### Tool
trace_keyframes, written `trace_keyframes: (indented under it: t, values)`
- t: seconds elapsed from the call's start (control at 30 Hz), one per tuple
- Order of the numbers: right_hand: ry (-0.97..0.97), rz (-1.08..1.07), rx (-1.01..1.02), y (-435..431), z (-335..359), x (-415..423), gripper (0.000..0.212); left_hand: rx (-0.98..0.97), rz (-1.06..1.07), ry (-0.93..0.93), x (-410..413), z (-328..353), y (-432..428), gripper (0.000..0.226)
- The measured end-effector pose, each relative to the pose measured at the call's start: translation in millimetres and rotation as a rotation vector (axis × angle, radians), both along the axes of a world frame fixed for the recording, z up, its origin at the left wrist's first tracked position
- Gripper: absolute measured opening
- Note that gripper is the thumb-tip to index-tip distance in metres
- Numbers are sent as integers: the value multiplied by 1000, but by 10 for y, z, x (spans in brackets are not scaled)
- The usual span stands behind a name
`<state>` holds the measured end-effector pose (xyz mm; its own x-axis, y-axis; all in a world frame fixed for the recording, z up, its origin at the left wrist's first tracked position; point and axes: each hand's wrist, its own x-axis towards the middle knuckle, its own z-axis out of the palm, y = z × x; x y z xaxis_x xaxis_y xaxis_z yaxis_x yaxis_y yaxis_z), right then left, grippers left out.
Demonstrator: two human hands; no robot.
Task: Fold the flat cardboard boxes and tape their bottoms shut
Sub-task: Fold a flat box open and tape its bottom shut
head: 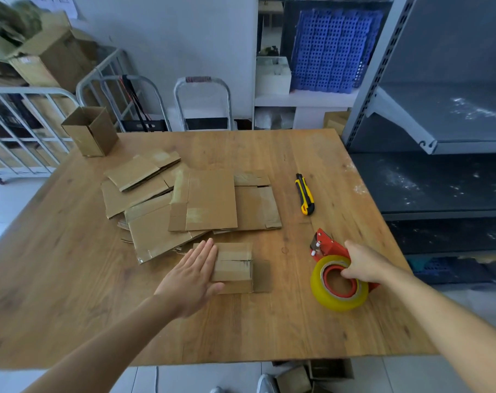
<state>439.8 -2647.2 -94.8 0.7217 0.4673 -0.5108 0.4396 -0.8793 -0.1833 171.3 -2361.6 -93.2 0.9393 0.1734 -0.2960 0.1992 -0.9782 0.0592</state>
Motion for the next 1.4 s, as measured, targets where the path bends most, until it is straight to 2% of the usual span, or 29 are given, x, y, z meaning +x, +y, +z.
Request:
trace_keyframes:
  t: [0.07, 0.2, 0.4, 0.67, 0.9, 1.03, 1.4]
  values:
    - [6, -38, 35, -29, -31, -21, 40, -1, -4, 1, 8, -4, -5, 108]
    - [92, -175, 111, -44, -40, -10, 17, 12, -10, 17, 20, -2, -10, 108]
    - [85, -206, 196, -27, -28, -134, 16, 38, -27, 26, 20, -1, 11, 97]
    - [3, -83, 255, 364, 370, -326, 38, 72, -52, 45, 15, -20, 37, 95]
    - [-80, 81, 496, 971, 861, -648, 54, 83, -49, 44, 23, 17, 21, 94]
    - [-127, 146, 561, 1256, 841, -790, 55, 63, -36, 47, 11, 30, 13, 90]
    - [-293, 360, 566, 1477, 898, -954, 56, 47, -36, 62, -5, 79, 33, 91]
